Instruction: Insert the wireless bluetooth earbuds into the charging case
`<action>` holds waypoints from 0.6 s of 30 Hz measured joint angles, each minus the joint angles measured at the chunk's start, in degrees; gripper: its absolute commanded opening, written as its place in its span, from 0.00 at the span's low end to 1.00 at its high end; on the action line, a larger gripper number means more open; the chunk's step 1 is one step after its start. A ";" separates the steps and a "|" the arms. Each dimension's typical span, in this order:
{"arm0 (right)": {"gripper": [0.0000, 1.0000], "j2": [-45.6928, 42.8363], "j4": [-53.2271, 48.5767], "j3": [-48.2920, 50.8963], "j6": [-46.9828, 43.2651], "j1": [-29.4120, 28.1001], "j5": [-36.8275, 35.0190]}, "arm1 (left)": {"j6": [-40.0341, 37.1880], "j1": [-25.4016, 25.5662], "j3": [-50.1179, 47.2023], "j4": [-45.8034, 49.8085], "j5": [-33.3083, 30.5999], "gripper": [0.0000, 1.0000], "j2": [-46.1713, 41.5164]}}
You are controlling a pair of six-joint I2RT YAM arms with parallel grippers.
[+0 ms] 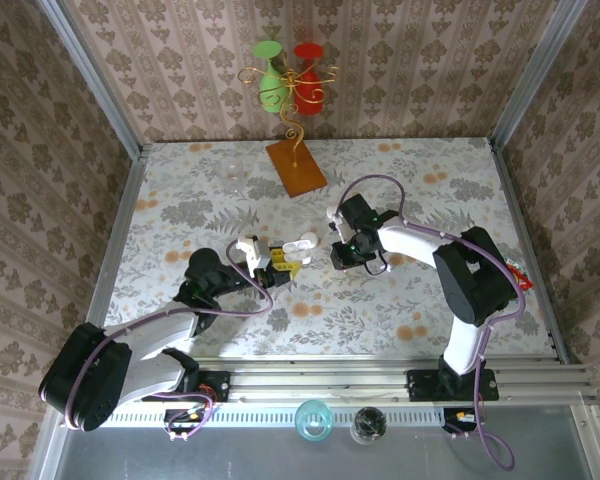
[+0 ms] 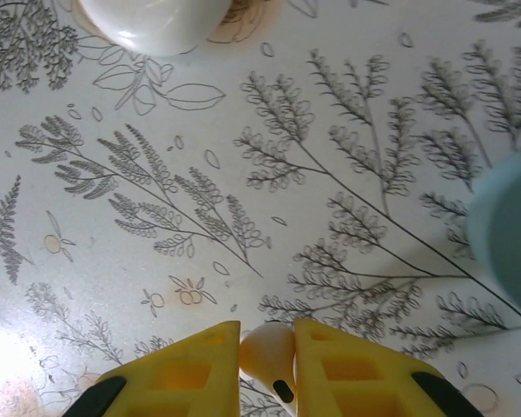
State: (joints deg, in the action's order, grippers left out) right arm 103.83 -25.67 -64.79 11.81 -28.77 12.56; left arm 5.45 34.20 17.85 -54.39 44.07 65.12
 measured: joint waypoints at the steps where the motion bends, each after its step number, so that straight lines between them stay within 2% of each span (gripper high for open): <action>1: 0.20 -0.28 0.02 0.17 0.33 0.00 -0.94 | -0.13 0.00 -0.02 0.00 -0.22 0.02 0.00; 10: 0.20 -1.03 0.02 0.42 3.87 0.00 -9.11 | -0.76 -0.11 -0.26 -0.02 -1.07 0.03 0.00; 18: 0.21 -0.83 -0.26 0.42 6.49 -0.15 -9.60 | -1.07 -0.15 -0.26 -0.02 -1.70 0.03 0.00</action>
State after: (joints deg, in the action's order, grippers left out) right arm 103.00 -25.93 -64.38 18.31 -28.93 2.96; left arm 4.38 34.04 17.58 -54.41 42.37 65.12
